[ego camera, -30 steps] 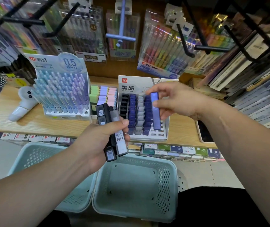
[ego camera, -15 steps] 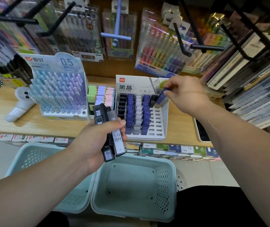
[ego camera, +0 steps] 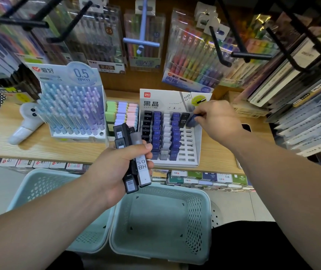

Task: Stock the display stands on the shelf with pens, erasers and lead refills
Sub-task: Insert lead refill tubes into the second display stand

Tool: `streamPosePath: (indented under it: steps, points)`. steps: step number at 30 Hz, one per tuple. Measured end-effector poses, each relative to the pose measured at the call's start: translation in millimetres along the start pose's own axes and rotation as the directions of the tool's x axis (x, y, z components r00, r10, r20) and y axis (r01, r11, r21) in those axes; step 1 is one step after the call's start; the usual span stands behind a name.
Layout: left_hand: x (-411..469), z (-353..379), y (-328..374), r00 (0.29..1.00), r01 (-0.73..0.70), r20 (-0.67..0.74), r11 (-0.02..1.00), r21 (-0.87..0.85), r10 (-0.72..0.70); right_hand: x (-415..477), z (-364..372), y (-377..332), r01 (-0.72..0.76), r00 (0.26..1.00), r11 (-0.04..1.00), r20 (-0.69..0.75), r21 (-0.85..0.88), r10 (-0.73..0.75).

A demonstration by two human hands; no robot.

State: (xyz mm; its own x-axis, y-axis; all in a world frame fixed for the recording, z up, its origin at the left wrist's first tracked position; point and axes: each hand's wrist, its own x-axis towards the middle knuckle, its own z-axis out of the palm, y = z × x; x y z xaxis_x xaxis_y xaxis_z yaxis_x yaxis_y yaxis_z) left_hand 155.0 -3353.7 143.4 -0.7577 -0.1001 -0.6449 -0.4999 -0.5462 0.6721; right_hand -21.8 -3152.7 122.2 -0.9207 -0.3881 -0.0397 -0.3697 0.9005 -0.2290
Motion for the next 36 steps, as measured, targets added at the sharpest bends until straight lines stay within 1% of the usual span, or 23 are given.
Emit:
streamPosePath:
  steps: [6, 9, 13, 15, 19, 21, 23, 25, 26, 27, 28, 29, 30, 31, 33, 36]
  points:
    - [-0.2, -2.5, 0.9, 1.000, 0.002, 0.014, 1.000, 0.001, -0.002, 1.5, 1.2, 0.0, 0.003, 0.999, 0.999, 0.040, -0.032, -0.002]
    - [-0.6, -2.0, 1.5, 1.000, -0.001, 0.013, 1.000, 0.010, 0.001, 1.5, 4.5, -0.5, 0.015, 1.000, 0.999, 0.010, -0.042, -0.014]
    - [-1.0, -1.2, 1.5, 1.000, -0.003, 0.008, 1.000, 0.021, 0.003, 3.8, 11.9, 1.0, -0.031, 0.999, 0.998, -0.030, -0.053, 0.030]
    - [-1.6, -0.4, 1.4, 1.000, -0.007, 0.006, 1.000, 0.027, 0.007, 5.3, 13.4, 0.8, -0.036, 0.999, 0.996, -0.004, -0.086, 0.036]
    - [-3.2, 0.1, 1.0, 1.000, -0.008, 0.017, 1.000, 0.030, 0.007, 5.7, 14.5, 0.7, 0.005, 1.000, 0.988, 0.017, -0.155, -0.003]
    - [-4.7, 0.4, 1.3, 1.000, -0.004, 0.028, 0.999, 0.033, 0.003, 1.8, 14.4, -0.7, 0.012, 0.998, 0.979, 0.059, -0.203, 0.000]
    - [-6.8, 0.8, 1.5, 0.999, -0.001, 0.046, 0.999, 0.035, 0.000, -3.3, 11.3, -5.5, 0.021, 0.997, 0.976, 0.071, -0.215, -0.006]
    - [-9.0, 1.9, 1.7, 0.997, 0.001, 0.073, 0.999, 0.037, -0.003, -7.7, 4.0, -16.3, 0.034, 0.999, 0.991, -0.002, -0.130, -0.035]
    - [-9.8, 2.5, 1.6, 0.996, 0.001, 0.085, 0.999, 0.038, -0.004, -10.1, -2.3, -26.1, 0.032, 0.999, 0.999, -0.039, -0.016, -0.033]
    - [-10.1, 3.1, 1.1, 0.996, 0.000, 0.092, 0.999, 0.040, -0.004, -13.0, -10.1, -38.5, 0.010, 1.000, 0.988, -0.027, 0.155, -0.006]
    - [-10.4, 3.9, 0.3, 0.996, -0.001, 0.093, 0.999, 0.044, -0.003, -17.1, -19.1, -52.4, -0.032, 0.998, 0.934, 0.054, 0.356, 0.014]
    - [-10.4, 4.7, -0.5, 0.996, -0.005, 0.090, 0.999, 0.049, 0.000, -22.8, -27.9, -66.8, -0.089, 0.984, 0.854, 0.180, 0.512, -0.005]
    - [-11.0, 5.7, -1.1, 0.996, -0.011, 0.086, 0.998, 0.060, 0.006, -29.1, -33.9, -79.4, -0.130, 0.953, 0.798, 0.296, 0.589, -0.064]
    - [-11.6, 6.6, -1.4, 0.996, -0.021, 0.084, 0.997, 0.075, 0.015, -34.6, -36.3, -88.4, -0.132, 0.917, 0.780, 0.375, 0.612, -0.139]
    - [-12.5, 7.5, -1.6, 0.996, -0.042, 0.079, 0.993, 0.106, 0.034, -42.6, -35.0, -99.4, -0.083, 0.871, 0.784, 0.428, 0.615, -0.243]
    - [-13.8, 6.1, -1.1, 0.996, -0.061, 0.077, 0.991, 0.116, 0.052, -46.8, -30.7, -103.5, -0.069, 0.869, 0.774, 0.418, 0.629, -0.263]
